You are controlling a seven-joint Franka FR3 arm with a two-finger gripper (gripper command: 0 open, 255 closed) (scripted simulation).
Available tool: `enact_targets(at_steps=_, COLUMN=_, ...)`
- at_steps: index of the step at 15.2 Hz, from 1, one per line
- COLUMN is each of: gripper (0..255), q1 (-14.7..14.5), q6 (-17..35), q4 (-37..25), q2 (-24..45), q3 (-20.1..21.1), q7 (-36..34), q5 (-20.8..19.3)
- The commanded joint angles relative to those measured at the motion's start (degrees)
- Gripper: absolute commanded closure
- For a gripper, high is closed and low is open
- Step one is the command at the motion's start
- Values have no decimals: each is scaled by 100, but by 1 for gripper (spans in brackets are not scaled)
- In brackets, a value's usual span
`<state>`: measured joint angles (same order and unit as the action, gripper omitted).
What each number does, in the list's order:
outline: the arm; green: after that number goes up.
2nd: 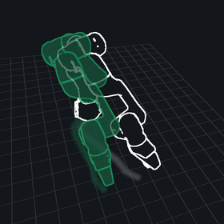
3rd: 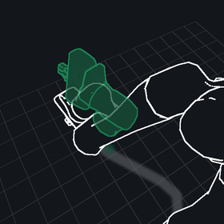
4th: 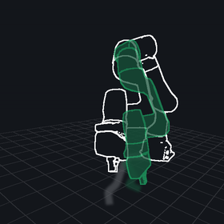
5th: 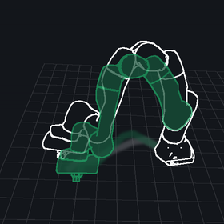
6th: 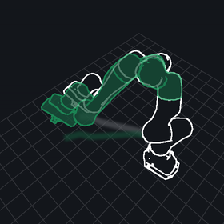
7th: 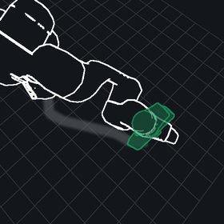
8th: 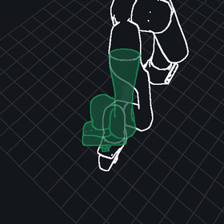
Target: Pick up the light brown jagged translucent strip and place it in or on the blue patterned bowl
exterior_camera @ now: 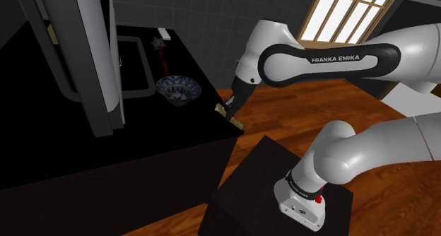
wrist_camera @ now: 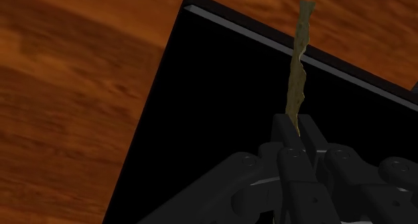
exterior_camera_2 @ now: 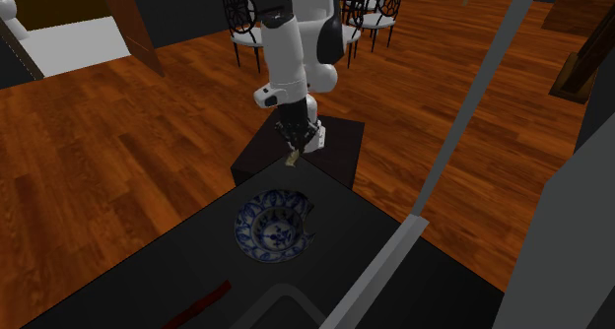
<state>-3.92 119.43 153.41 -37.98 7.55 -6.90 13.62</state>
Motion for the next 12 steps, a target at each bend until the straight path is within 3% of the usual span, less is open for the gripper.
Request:
enact_targets(at_steps=1, gripper=255, q1=4, q6=-185, q4=-116, q2=-68, q3=-8, q7=-32, q5=-21)
enact_targets(at_steps=12, gripper=255, q1=45, q6=-1083, q4=-865, q2=-223, q3=-83, q7=-150, q5=-135)
